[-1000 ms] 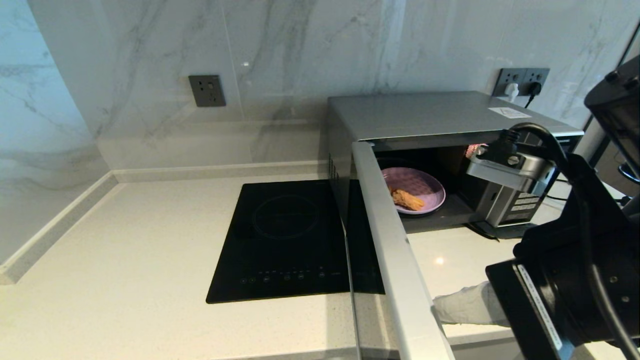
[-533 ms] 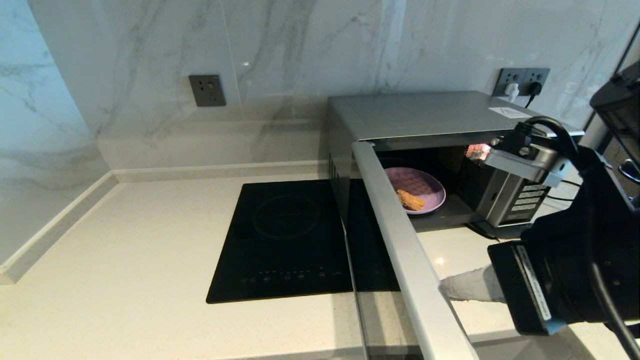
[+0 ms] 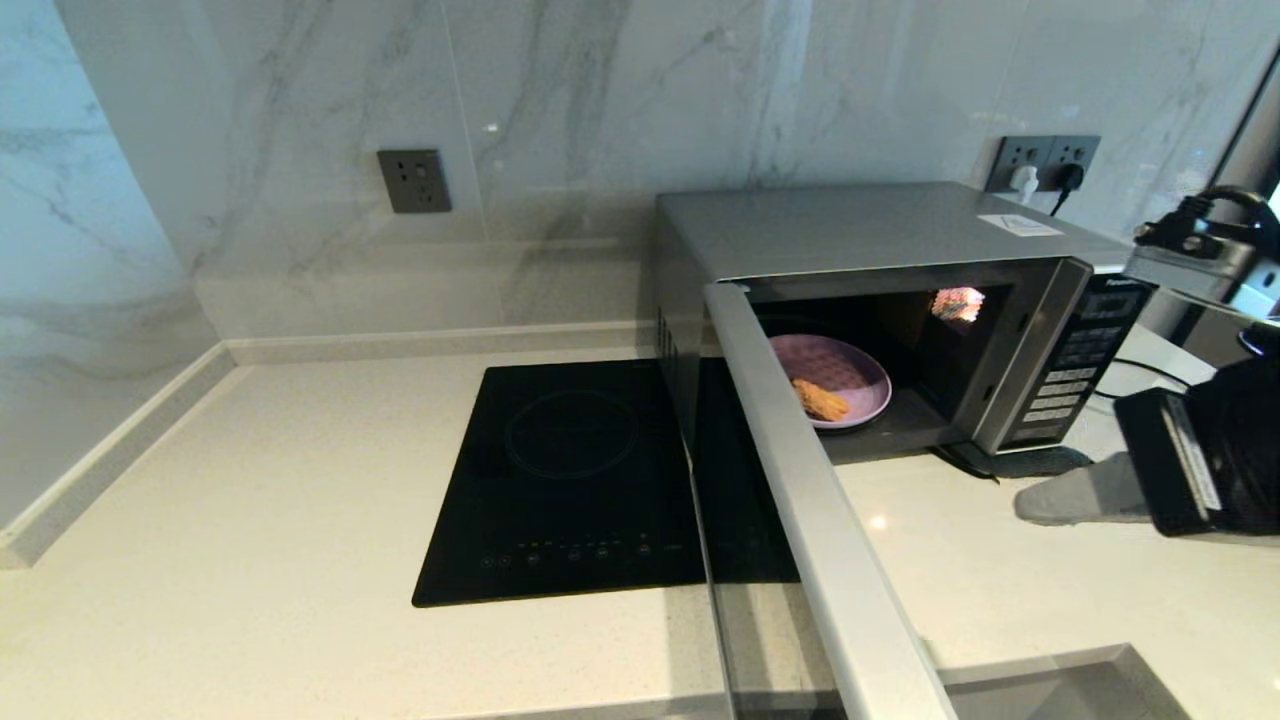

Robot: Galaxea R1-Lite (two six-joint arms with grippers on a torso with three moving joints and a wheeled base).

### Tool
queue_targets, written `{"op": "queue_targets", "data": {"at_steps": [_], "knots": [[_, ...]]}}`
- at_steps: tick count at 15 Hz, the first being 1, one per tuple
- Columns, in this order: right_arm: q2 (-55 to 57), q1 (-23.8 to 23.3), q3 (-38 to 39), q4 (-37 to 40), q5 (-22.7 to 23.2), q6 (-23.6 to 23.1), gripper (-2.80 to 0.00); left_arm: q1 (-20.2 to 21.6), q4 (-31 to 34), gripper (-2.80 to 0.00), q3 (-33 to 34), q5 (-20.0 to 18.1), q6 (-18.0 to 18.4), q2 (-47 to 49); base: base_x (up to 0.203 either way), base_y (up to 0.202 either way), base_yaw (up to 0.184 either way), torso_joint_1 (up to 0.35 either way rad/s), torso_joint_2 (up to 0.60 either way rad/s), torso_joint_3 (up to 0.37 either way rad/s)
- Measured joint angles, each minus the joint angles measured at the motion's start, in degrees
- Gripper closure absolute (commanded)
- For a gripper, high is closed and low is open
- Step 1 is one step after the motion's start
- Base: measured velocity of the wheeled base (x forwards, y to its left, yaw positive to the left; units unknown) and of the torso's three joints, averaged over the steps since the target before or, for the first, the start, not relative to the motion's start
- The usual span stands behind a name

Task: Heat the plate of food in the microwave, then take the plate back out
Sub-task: Take the plate out of the microwave

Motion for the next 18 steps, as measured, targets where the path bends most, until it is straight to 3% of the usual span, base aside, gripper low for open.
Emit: {"op": "queue_targets", "data": {"at_steps": [3, 6, 8, 9, 13, 18], "knots": [[-1.25, -11.33, -0.16, 4.20, -1.37, -5.76, 0.00, 0.00, 0.00, 0.00, 0.00, 0.00, -0.01, 0.00, 0.000, 0.000, 0.000, 0.000, 0.00, 0.000], [-2.95, -22.70, 4.11, 5.00, -9.94, -17.74, 0.00, 0.00, 0.00, 0.00, 0.00, 0.01, 0.00, 0.00, 0.000, 0.000, 0.000, 0.000, 0.00, 0.000], [-3.96, -26.78, 7.15, 4.06, -12.65, -23.77, 0.00, 0.00, 0.00, 0.00, 0.00, 0.00, 0.00, 0.00, 0.000, 0.000, 0.000, 0.000, 0.00, 0.000], [-4.02, -27.87, 8.09, 3.13, -12.87, -24.54, 0.00, 0.00, 0.00, 0.00, 0.00, 0.01, 0.00, 0.00, 0.000, 0.000, 0.000, 0.000, 0.00, 0.000], [-1.87, -28.92, 9.14, -4.12, -11.22, -21.95, 0.00, 0.00, 0.01, 0.00, 0.00, 0.02, 0.01, 0.00, 0.000, 0.000, 0.000, 0.000, 0.00, 0.000], [3.41, -29.03, 7.82, -10.43, 0.92, -4.56, 0.00, 0.00, -0.01, 0.00, 0.00, 0.02, -0.01, 0.00, 0.000, 0.000, 0.000, 0.000, 0.00, 0.000]]}}
